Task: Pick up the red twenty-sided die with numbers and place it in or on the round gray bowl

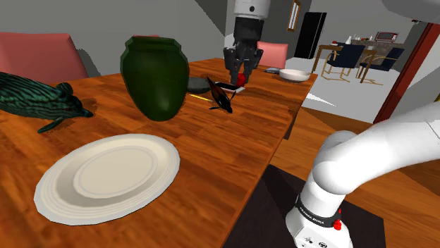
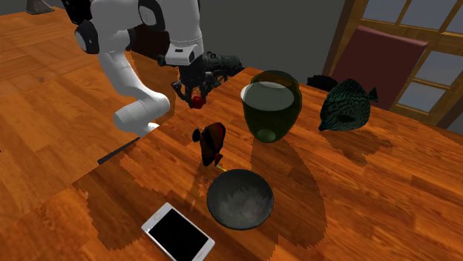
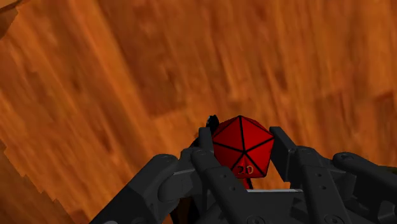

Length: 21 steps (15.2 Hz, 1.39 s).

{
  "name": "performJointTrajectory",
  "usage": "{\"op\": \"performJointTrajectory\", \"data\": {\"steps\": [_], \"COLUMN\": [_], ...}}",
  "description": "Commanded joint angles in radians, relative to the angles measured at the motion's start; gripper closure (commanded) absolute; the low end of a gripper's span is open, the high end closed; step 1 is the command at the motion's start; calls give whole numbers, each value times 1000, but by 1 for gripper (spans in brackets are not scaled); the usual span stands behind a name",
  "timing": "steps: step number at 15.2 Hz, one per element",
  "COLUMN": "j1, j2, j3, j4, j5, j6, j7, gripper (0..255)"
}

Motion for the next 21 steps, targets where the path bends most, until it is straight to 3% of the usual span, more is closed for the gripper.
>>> {"op": "performJointTrajectory", "data": {"steps": [1, 12, 21], "j1": [-11, -60, -86], "j2": [66, 459, 838], "j3": [-13, -63, -90], "j4": [39, 368, 815], "j5": [-15, -74, -102], "j6": [26, 85, 15], "j7": [-20, -104, -157], "gripper": [255, 255, 255]}}
